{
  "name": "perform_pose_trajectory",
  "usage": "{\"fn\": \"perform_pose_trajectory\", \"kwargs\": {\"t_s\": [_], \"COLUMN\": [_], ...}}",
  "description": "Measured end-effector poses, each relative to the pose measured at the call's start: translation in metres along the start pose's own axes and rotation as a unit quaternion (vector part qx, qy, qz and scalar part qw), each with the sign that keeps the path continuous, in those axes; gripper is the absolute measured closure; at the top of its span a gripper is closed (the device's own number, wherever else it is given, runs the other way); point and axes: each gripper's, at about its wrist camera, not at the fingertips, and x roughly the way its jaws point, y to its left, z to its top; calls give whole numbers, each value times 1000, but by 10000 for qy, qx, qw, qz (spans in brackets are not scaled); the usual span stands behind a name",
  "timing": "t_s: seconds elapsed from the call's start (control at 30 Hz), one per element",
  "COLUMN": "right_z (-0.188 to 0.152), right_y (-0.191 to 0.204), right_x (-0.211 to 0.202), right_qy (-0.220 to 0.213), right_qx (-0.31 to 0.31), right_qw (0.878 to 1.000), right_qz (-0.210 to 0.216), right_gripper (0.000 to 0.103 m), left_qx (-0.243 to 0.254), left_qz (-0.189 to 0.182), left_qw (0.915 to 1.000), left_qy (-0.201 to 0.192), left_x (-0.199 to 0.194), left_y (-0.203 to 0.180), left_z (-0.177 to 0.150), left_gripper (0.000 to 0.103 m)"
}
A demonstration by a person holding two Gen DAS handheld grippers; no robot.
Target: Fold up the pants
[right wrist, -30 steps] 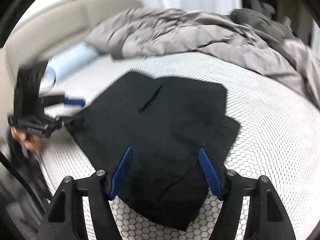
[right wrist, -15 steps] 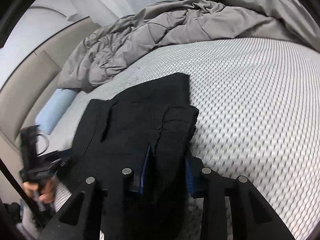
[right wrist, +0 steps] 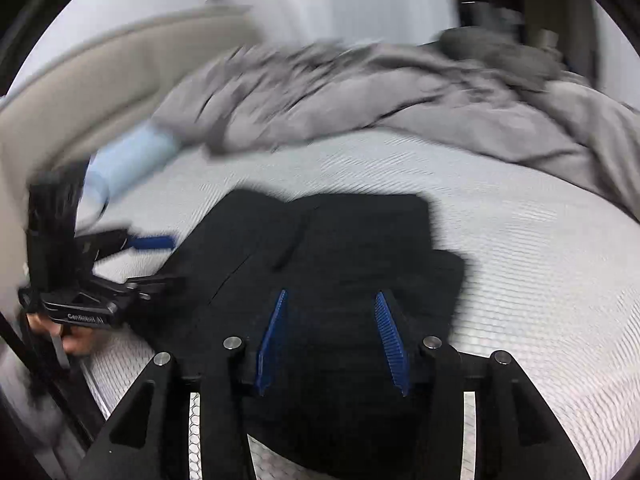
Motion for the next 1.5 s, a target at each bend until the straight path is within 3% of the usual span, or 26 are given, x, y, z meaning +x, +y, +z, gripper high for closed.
{"fn": "perform_pose_trajectory", "kwargs": {"t_s": [0.13, 0.17, 0.23, 0.3, 0.37, 0.43, 0.57, 0.73, 0.87, 0.93, 1.0, 1.07, 1.17, 1.23, 1.33, 1.43, 1.5], "right_z": [-9, -11, -15, -25, -38, -46, -42, -19, 14, 21, 17, 12, 3, 0, 5, 18, 34], "right_y": [14, 14, 16, 12, -3, -12, -16, -15, 0, 0, 3, 5, -8, -14, -10, -5, -2], "right_x": [67, 70, 60, 41, 16, 5, -8, -17, 35, 65, 85, 79, 57, 46, 40, 38, 49], "right_qy": [931, 930, 944, 902, 813, 789, 602, 15, 337, 627, 949, 977, 885, 811, 670, 463, 344], "right_qx": [-308, -410, -762, -1079, -844, -726, -640, -14, 28, 76, -153, -406, -369, -231, -158, 54, 227], "right_qw": [9951, 9947, 9914, 9840, 9885, 9872, 9916, 9991, 9985, 9970, 9932, 9900, 9880, 9902, 9920, 9964, 9973], "right_qz": [-137, -160, -488, -1095, -953, -1177, -953, -434, -437, -457, -654, -938, -1213, -1114, -1060, -708, -608], "right_gripper": [56, 56, 56, 57, 56, 54, 54, 52, 52, 53, 53, 53, 54, 54, 53, 53, 53], "left_qx": [331, 359, 334, 168, 104, 149, 134, 147, -271, -368, -402, -449, -543, -660, -719, -853, -1113], "left_qz": [-88, -100, -131, -206, -102, 92, 409, 166, -33, -70, -127, -164, 158, 195, 434, 460, 359], "left_qw": [9987, 9986, 9981, 9984, 9987, 9987, 9988, 9996, 9994, 9980, 9977, 9978, 9972, 9964, 9957, 9953, 9931], "left_qy": [364, 381, 503, 495, 497, 473, 252, -162, 229, 510, 539, 451, 490, 497, 403, 5, 24], "left_x": [32, 31, 27, 19, 14, 10, -7, -2, 45, 65, 72, 69, 63, 59, 44, 34, 45], "left_y": [-11, -11, -5, 3, 6, 3, 5, 7, 23, 30, 37, 44, 54, 60, 64, 67, 73], "left_z": [0, -1, -6, -14, -20, -21, -17, 16, 47, 49, 46, 41, 28, 25, 29, 46, 56], "left_gripper": [30, 27, 26, 23, 22, 22, 23, 23, 24, 27, 27, 27, 27, 27, 38, 38, 41]}}
